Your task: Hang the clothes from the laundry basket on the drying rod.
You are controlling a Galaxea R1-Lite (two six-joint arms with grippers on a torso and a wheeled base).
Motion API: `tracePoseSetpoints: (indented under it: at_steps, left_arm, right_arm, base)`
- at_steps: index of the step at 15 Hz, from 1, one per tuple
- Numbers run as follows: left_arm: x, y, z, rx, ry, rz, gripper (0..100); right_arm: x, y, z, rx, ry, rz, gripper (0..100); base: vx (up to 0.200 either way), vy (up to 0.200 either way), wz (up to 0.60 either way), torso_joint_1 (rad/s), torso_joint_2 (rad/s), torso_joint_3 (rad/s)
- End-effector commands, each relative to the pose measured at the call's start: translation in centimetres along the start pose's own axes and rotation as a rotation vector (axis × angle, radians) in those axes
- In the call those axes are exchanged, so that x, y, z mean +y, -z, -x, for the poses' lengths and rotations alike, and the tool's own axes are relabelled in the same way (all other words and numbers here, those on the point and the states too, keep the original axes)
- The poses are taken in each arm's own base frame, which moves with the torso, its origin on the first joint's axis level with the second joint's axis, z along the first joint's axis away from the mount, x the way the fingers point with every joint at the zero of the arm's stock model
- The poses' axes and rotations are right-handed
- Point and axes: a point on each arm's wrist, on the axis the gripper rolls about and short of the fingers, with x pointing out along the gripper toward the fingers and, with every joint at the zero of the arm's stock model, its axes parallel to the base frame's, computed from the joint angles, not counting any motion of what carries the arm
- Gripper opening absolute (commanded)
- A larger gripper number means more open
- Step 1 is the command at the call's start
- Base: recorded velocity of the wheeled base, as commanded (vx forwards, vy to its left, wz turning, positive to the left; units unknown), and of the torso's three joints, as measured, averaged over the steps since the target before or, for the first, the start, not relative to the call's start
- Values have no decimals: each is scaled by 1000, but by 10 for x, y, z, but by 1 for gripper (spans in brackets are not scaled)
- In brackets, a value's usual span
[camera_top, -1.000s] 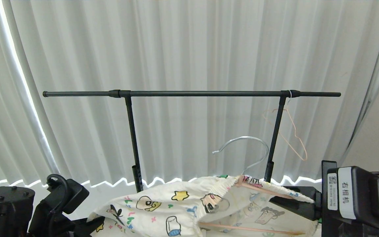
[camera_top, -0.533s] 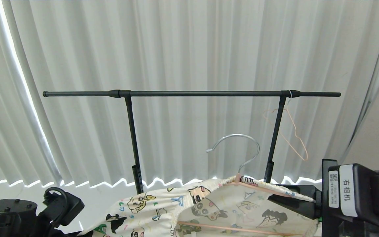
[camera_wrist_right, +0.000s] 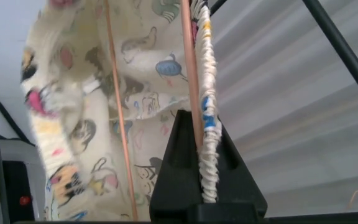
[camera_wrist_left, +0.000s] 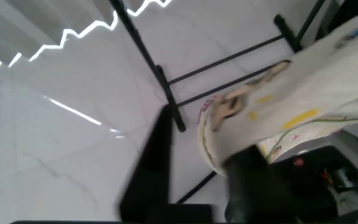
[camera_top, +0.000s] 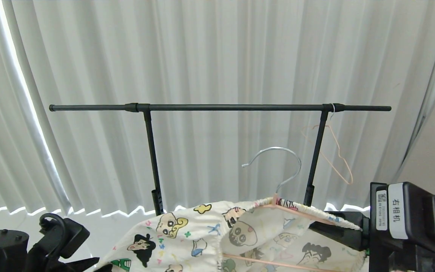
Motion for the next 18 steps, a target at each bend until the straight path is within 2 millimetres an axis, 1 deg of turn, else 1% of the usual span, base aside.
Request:
tracePoseSetpoints:
  at_steps: [1, 3, 4, 5, 6, 8, 10, 11, 12, 14, 16, 18]
  left_arm:
    - [-2, -3, 12, -89, 21, -1, 100]
    - [-4, -6, 22, -172, 75, 12, 100]
    - [-6, -7, 32, -247, 136, 17, 100]
    - [-6, -10, 36, -276, 149, 12, 100]
    - [-5, -14, 39, -302, 145, 10, 100]
    - [-2, -34, 44, -362, 135, 1, 100]
    - [1, -51, 44, -392, 130, -7, 100]
    - [4, -65, 43, -406, 123, -23, 100]
    - [4, -71, 40, -407, 123, -38, 100]
    - [6, -77, 34, -392, 105, -102, 100]
    - [8, -79, 33, -394, 87, -145, 100]
    - [12, -77, 30, -360, -6, -193, 100]
  right_arm:
    - [-4, 6, 0, 25, 20, -10, 0]
    - [-10, 10, 1, 54, 70, -23, 0]
    - [-17, 17, 3, 91, 130, -39, 0]
    - [-22, 21, 6, 109, 163, -51, 0]
    - [-28, 28, 9, 145, 208, -68, 0]
    - [-37, 41, 17, 229, 326, -134, 0]
    - [-41, 47, 23, 283, 410, -233, 0]
    - [-45, 51, 27, 318, 490, -306, 0]
    - [-47, 54, 30, 340, 541, -343, 0]
    - [-54, 62, 41, 398, 650, -400, 0]
    - [-55, 66, 50, 431, 682, -418, 0]
    - [-56, 66, 55, 426, 707, -446, 0]
  base:
    - [0, 0, 0, 0, 0, 0]
    - [0, 0, 0, 0, 0, 0]
    - [0, 0, 0, 0, 0, 0]
    - [0, 0, 0, 0, 0, 0]
    - [0, 0, 0, 0, 0, 0]
    - [0, 0, 0, 0, 0, 0]
    - [0, 0, 0, 0, 0, 0]
    - [0, 0, 0, 0, 0, 0]
    - [0, 0, 0, 0, 0, 0]
    - [0, 0, 0, 0, 0, 0]
    - [0, 0, 0, 0, 0, 0]
    - [0, 0, 0, 0, 0, 0]
